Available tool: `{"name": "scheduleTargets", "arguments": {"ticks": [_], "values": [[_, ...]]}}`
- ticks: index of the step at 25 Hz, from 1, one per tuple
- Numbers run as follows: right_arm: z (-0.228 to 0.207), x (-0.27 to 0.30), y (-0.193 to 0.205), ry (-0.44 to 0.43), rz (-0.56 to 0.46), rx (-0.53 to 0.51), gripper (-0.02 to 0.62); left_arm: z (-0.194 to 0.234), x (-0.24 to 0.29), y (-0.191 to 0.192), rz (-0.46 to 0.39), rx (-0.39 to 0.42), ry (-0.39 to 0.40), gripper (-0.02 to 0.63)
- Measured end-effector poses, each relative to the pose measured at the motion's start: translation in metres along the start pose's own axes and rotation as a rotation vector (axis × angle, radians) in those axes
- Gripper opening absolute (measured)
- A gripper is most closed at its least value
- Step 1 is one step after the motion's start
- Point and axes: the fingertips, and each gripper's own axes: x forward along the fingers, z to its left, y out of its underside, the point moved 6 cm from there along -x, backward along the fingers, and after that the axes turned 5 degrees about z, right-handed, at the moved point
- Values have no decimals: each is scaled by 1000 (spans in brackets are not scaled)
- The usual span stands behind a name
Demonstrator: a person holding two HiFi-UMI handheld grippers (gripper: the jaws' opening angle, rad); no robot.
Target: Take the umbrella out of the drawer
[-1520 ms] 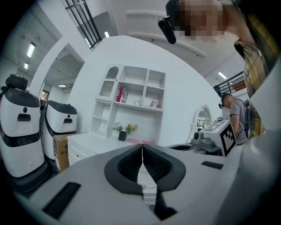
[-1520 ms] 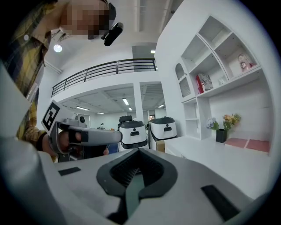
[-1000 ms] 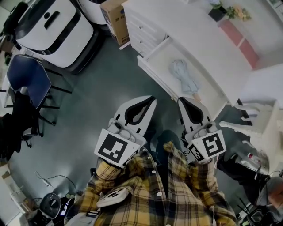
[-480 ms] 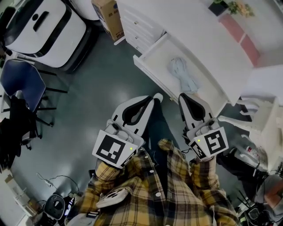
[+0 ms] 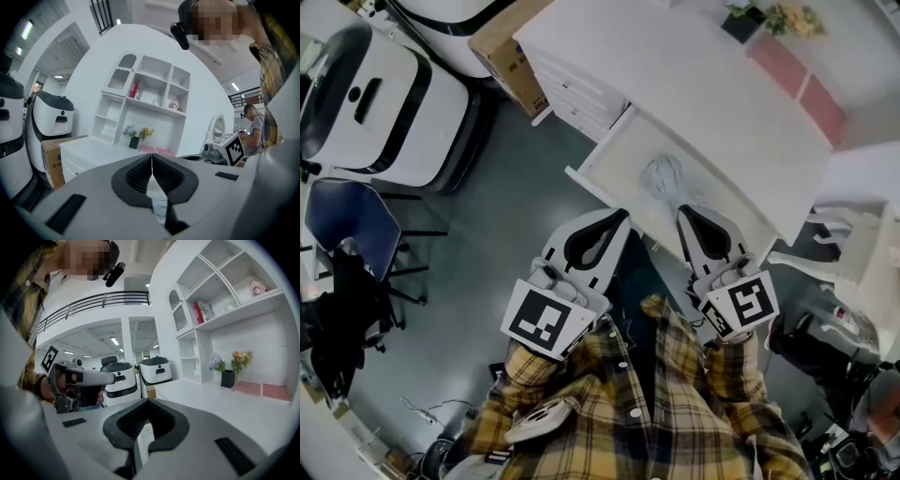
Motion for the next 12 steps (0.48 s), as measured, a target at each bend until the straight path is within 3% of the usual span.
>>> {"name": "scheduleTargets", "arguments": {"ticks": [12], "values": [[-85, 24, -29, 103, -23, 27, 17, 22, 97, -53, 4, 68, 123, 23]]}}
